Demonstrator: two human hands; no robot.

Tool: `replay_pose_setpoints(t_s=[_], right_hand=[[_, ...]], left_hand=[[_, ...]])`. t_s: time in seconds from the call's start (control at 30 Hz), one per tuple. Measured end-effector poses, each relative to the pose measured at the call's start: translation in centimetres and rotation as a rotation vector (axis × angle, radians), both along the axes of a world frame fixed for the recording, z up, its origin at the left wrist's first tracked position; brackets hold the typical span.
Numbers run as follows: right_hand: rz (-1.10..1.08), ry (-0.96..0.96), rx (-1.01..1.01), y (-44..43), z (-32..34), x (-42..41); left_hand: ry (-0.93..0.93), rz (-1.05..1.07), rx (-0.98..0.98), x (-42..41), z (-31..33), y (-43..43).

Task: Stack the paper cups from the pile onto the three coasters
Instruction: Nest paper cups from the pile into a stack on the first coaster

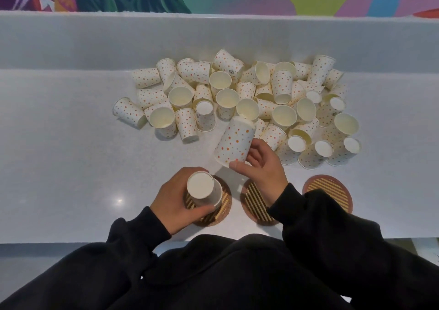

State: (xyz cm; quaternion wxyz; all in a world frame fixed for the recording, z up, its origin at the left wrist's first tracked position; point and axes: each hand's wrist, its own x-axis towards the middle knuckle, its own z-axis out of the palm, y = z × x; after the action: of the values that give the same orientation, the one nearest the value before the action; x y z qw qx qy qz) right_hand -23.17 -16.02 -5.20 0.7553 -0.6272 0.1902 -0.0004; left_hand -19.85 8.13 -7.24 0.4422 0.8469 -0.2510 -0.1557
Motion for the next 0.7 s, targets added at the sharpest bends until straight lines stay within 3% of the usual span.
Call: replay_pose_setpoints(t_s=[0.37, 0.7], right_hand=[[0.151, -0.177, -0.311, 1.5, -1.2, -2.4], [0.403, -0.134, -0.547, 2.6, -4.6, -3.2]], left_hand=[[0.058, -0.024, 0.140, -0.9, -5.5, -0.4], [0.078, 0.009, 0.164, -1.2, -6.2, -0.9]])
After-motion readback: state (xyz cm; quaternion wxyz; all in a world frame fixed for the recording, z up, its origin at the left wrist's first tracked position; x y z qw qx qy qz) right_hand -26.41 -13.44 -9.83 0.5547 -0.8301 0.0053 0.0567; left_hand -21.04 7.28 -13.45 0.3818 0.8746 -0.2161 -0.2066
